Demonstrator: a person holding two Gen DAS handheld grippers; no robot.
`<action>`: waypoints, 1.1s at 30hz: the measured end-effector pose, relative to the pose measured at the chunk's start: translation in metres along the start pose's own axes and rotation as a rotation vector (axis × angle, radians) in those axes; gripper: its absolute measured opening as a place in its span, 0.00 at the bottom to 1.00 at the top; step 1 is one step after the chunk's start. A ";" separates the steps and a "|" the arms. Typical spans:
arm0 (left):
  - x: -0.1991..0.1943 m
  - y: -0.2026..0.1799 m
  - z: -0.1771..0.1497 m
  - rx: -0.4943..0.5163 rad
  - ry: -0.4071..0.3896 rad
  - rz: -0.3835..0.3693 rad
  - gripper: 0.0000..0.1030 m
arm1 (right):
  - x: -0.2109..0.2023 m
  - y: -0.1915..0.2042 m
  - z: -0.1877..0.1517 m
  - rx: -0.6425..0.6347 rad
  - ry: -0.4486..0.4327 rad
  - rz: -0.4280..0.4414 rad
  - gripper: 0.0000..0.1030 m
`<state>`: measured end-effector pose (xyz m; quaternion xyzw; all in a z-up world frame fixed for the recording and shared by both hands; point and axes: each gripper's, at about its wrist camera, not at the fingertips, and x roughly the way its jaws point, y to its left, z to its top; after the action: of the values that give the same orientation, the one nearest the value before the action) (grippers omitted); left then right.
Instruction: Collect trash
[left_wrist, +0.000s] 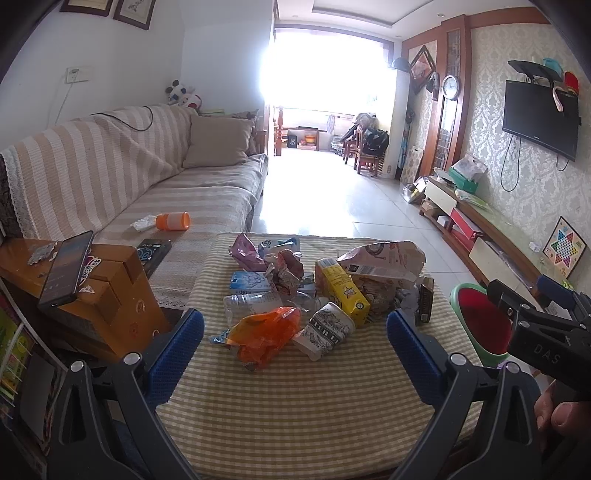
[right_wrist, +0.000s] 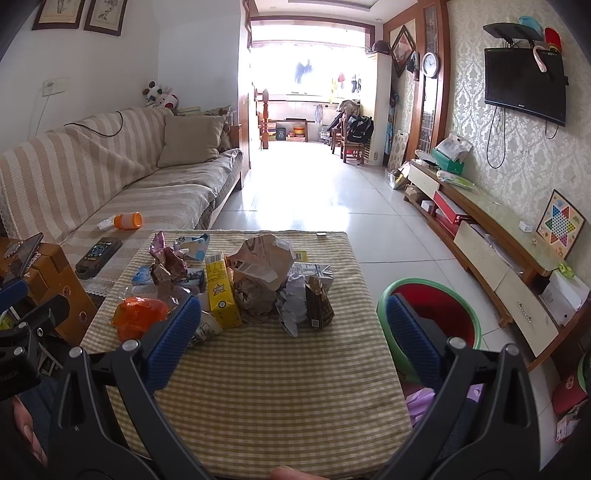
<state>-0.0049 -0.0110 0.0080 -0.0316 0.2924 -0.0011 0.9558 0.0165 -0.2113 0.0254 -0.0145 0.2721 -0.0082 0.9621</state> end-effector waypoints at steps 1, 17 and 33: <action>0.000 -0.001 0.000 0.000 0.000 0.000 0.92 | 0.000 0.000 0.000 0.001 0.001 0.001 0.96; 0.015 0.007 -0.007 -0.010 0.051 0.007 0.92 | 0.011 -0.001 -0.005 -0.011 0.034 0.010 0.96; 0.110 0.031 -0.011 0.136 0.244 -0.045 0.91 | 0.096 -0.024 -0.010 0.004 0.157 -0.001 0.96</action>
<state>0.0797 0.0170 -0.0651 0.0270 0.4047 -0.0464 0.9129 0.0929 -0.2380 -0.0327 -0.0120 0.3469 -0.0104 0.9378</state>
